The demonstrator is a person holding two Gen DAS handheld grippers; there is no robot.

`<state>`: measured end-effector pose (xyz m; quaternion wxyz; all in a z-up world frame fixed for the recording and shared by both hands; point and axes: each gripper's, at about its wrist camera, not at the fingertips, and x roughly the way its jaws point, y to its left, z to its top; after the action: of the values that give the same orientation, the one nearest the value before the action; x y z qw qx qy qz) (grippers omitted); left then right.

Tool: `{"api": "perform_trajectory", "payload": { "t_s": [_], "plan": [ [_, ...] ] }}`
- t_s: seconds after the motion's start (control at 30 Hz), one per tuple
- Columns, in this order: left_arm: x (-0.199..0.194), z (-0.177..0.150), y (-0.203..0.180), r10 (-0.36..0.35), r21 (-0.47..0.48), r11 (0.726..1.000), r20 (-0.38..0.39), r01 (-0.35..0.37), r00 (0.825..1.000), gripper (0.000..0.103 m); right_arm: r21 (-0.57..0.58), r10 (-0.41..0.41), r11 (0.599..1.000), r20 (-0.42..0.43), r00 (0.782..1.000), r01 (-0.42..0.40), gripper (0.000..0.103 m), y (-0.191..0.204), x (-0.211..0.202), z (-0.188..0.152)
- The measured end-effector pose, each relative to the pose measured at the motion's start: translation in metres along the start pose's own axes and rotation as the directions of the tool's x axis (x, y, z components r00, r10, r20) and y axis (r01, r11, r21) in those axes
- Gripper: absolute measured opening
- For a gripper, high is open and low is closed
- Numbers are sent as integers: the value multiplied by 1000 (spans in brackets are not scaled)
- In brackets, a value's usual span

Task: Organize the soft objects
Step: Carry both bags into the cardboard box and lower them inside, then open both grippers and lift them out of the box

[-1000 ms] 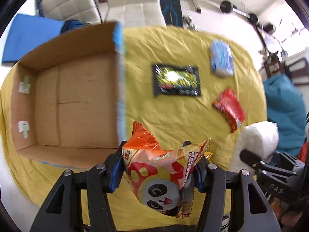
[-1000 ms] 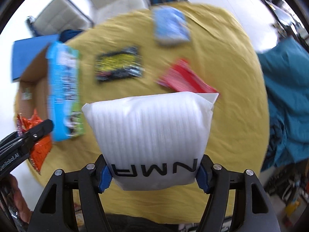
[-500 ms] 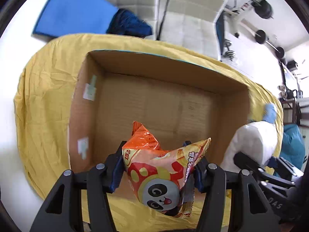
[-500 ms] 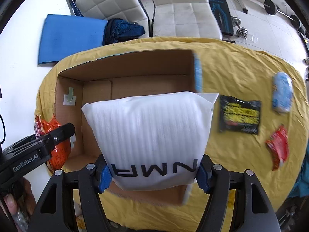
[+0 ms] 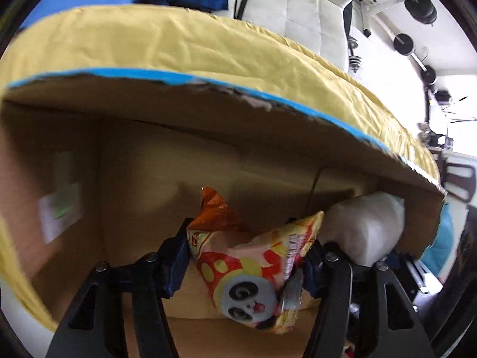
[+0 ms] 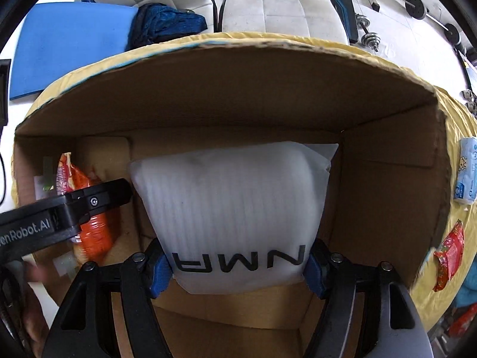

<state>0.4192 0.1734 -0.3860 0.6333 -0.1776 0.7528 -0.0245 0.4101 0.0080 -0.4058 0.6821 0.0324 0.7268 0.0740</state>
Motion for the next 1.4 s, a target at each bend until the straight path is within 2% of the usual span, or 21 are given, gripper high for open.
{"api": "perform_trajectory", "payload": {
  "t_s": [0.1,0.17,0.3,0.43,0.53,0.63,0.8,0.9,1.0,1.2,1.4],
  "plan": [
    [5,2,-2,-22,-5,1000,-16,22,1000,71,-3,-4,1000,-5,1000,4,77,-2,4,3],
    [7,2,-6,-5,15,1000,-21,5,1000,72,-9,-14,1000,-5,1000,14,77,-2,6,3],
    [0,0,-8,21,36,999,1,-21,1000,82,-9,-15,1000,13,1000,15,84,-6,4,5],
    [-13,2,-8,61,64,996,48,-64,997,89,-29,-22,999,30,999,23,96,1,-5,7],
    [-26,-4,-7,84,74,993,77,-89,994,102,-38,-36,999,40,999,38,103,5,-13,7],
    [-38,-11,-5,91,75,992,104,-99,990,103,-43,-64,997,39,997,66,103,8,-18,5],
    [-61,-32,-2,88,96,990,175,-106,981,103,-29,-54,998,67,996,56,103,8,-32,-5],
    [-69,-50,0,105,104,986,222,-131,969,103,-22,-55,998,69,996,56,103,8,-38,-18],
    [-76,-67,-5,156,115,974,282,-195,947,103,-7,-54,998,79,995,54,103,5,-46,-35],
    [-87,-108,-9,177,141,960,364,-242,914,103,3,-35,999,120,992,35,103,-1,-66,-78],
    [-115,-150,-11,156,133,962,445,-237,882,103,-4,-39,999,207,977,41,103,-7,-107,-124]
  ]
}}
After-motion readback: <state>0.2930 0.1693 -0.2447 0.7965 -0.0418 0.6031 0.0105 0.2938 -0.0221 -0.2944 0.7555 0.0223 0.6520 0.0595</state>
